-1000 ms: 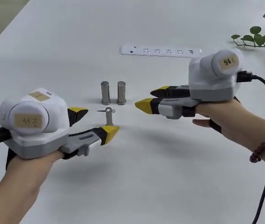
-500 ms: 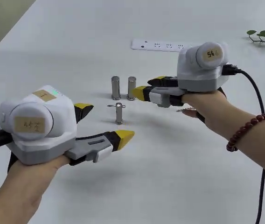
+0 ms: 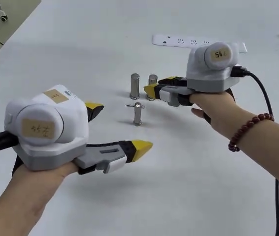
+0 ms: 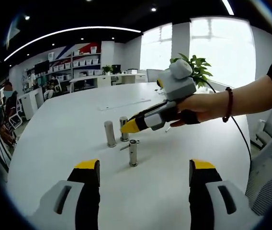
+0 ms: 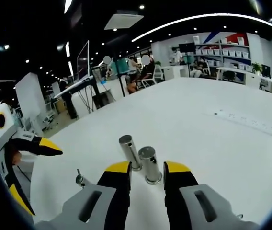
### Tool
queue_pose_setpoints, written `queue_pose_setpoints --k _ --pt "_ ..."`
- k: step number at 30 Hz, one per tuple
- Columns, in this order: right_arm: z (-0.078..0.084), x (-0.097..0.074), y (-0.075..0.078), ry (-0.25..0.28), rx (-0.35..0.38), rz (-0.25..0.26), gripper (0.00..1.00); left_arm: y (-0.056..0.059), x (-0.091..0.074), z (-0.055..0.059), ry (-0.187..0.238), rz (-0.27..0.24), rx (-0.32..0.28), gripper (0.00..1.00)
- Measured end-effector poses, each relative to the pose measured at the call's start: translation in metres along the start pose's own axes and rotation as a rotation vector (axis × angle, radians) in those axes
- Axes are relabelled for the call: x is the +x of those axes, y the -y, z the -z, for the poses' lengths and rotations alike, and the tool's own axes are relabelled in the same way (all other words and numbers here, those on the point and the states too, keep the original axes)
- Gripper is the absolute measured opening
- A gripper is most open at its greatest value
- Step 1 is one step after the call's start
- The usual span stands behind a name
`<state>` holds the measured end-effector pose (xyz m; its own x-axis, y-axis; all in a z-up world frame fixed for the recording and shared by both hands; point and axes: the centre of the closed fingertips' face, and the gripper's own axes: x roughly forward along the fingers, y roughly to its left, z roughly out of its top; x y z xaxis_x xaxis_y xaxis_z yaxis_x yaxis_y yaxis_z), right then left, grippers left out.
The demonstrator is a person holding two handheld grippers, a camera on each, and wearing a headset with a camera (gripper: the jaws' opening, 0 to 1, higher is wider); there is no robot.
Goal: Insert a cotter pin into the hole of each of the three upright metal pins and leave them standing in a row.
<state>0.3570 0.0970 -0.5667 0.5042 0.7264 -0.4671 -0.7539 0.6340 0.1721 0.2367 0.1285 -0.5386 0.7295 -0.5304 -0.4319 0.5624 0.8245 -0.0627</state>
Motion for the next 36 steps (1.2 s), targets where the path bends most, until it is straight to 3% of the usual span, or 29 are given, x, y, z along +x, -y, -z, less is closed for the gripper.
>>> queue_pose_setpoints --k 6,13,20,24,36 --pt "-0.001 0.007 0.0 0.008 0.009 -0.006 0.16 -0.006 0.001 0.005 -0.013 -0.009 0.006 0.75" --pt "-0.001 0.011 0.001 0.014 0.013 0.0 0.11 -0.01 0.001 0.003 -0.002 -0.01 -0.017 0.75" --pt "-0.001 0.011 0.002 0.015 -0.022 -0.005 0.1 -0.008 0.002 0.003 -0.004 -0.002 -0.022 0.75" --pt "-0.003 0.01 0.005 0.008 -0.048 0.011 0.08 -0.005 0.002 -0.003 0.02 0.008 -0.027 0.76" --pt "-0.003 -0.006 0.005 -0.001 -0.117 0.032 0.08 -0.003 0.002 -0.003 0.009 0.017 -0.009 0.79"
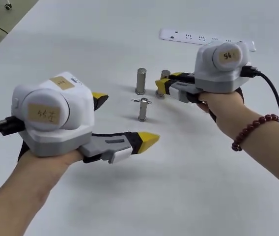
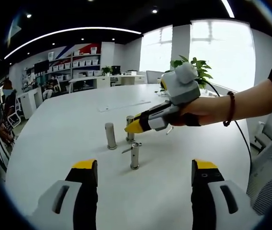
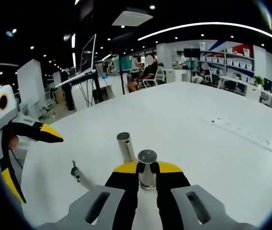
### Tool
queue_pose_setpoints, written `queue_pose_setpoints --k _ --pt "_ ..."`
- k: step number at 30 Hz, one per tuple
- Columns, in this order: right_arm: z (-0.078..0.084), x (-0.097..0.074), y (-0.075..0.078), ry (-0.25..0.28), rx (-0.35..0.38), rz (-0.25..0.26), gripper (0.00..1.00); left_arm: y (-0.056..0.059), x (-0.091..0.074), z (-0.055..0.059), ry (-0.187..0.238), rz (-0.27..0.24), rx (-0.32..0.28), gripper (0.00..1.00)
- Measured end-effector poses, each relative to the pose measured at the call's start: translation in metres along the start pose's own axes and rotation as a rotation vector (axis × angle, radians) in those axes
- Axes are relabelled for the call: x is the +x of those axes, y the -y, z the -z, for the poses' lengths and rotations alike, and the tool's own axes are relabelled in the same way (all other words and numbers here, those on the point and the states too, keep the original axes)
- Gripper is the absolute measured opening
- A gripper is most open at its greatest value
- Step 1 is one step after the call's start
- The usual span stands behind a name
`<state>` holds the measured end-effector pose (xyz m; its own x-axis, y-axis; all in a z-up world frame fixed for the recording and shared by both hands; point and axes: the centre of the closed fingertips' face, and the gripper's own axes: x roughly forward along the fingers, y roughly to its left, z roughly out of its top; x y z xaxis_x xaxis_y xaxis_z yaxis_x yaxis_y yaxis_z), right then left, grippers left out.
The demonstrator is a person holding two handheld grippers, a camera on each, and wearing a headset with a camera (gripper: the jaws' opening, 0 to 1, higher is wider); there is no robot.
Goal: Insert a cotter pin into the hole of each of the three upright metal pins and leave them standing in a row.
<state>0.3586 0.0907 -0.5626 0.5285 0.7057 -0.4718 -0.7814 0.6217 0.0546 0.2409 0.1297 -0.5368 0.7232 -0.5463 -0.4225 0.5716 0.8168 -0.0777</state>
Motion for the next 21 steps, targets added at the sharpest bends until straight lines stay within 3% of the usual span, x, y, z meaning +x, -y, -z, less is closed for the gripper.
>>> queue_pose_setpoints --k 3,7,21 --pt "0.002 -0.006 0.001 -0.007 -0.01 0.015 0.08 0.0 0.0 -0.005 0.023 -0.001 -0.015 0.8" --pt "0.008 -0.011 0.006 -0.022 -0.026 0.03 0.08 -0.001 -0.001 -0.005 0.021 -0.005 -0.007 0.81" --pt "0.028 -0.043 -0.001 -0.033 0.029 0.055 0.08 0.005 0.001 -0.007 0.028 0.011 0.008 0.81"
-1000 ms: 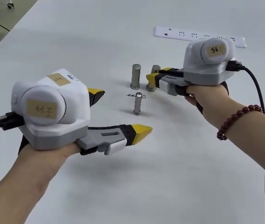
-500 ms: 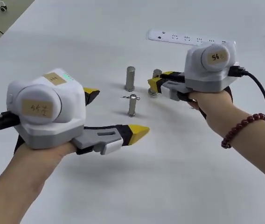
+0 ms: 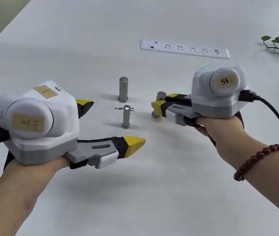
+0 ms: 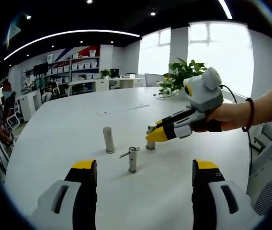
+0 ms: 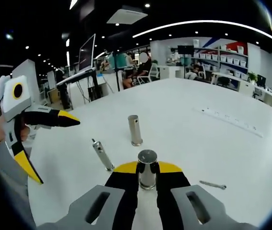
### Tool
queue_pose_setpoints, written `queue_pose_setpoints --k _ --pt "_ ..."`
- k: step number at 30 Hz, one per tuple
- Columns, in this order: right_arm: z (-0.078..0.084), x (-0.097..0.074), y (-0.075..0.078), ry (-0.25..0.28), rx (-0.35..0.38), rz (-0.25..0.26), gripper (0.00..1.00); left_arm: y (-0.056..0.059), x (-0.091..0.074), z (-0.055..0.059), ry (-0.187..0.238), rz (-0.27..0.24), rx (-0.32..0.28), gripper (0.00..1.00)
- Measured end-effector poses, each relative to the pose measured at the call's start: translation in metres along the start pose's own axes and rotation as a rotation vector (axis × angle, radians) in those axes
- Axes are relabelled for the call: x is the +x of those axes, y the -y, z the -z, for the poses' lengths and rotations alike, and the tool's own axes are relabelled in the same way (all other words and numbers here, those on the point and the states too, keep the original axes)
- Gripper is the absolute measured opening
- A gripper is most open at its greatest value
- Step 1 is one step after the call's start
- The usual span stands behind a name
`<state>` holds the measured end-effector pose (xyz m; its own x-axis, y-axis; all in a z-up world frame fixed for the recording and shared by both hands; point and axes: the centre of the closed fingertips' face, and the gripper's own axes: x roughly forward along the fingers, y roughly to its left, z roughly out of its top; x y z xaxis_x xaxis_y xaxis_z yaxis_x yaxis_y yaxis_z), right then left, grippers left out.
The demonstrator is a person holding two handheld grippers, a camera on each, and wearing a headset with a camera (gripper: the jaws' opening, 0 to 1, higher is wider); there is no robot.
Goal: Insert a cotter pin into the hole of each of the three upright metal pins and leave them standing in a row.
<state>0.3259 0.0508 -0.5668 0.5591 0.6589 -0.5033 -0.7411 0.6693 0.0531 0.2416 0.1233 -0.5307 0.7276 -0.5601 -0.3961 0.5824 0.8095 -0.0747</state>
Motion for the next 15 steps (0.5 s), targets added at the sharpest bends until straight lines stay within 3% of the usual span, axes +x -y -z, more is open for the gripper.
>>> queue_pose_setpoints --k 10,15 --pt "0.016 -0.023 -0.022 -0.009 0.0 0.009 0.08 0.0 0.001 0.002 -0.013 0.0 0.012 0.81" --pt "0.023 -0.029 -0.029 -0.013 -0.012 0.008 0.08 0.002 0.001 0.001 0.001 0.009 -0.001 0.82"
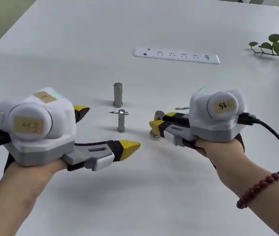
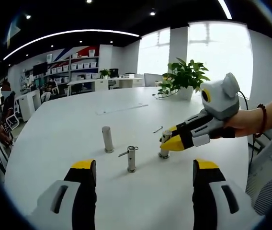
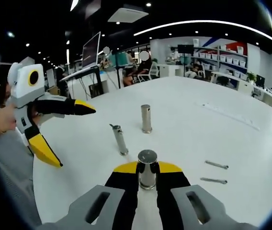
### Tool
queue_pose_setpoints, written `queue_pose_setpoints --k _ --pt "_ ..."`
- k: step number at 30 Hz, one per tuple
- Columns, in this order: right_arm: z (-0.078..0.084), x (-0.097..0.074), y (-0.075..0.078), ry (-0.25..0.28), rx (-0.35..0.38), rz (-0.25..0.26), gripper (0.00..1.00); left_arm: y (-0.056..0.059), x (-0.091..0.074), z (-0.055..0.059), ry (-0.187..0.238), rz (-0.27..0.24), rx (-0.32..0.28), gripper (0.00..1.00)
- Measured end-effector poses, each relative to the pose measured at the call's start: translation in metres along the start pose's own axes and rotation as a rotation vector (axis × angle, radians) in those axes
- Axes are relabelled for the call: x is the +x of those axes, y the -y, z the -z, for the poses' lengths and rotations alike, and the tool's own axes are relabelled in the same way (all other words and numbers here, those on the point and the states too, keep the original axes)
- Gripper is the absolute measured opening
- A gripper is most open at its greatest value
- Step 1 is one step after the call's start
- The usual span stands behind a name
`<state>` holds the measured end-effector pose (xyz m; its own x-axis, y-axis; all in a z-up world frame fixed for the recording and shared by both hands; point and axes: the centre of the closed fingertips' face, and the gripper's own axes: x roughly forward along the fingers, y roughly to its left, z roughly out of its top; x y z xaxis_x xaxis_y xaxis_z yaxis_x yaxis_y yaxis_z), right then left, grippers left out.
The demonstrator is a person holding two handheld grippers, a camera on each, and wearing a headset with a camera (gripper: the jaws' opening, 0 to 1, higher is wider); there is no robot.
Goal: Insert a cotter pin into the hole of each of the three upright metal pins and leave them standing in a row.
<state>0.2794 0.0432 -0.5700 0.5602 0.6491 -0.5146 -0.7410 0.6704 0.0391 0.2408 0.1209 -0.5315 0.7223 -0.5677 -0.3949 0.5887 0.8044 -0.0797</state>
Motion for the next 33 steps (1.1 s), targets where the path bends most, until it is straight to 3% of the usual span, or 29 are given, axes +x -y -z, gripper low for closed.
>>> queue_pose_setpoints --k 13,29,33 --pt "0.014 -0.005 -0.01 -0.001 0.01 0.016 0.08 0.001 0.001 0.002 -0.001 0.004 0.0 0.82" --pt "0.015 -0.007 -0.018 0.009 -0.031 0.006 0.09 0.004 0.0 0.006 -0.023 0.006 0.008 0.82" --pt "0.012 -0.008 -0.02 0.019 -0.015 -0.001 0.14 0.006 0.001 0.007 -0.033 0.011 0.02 0.83"
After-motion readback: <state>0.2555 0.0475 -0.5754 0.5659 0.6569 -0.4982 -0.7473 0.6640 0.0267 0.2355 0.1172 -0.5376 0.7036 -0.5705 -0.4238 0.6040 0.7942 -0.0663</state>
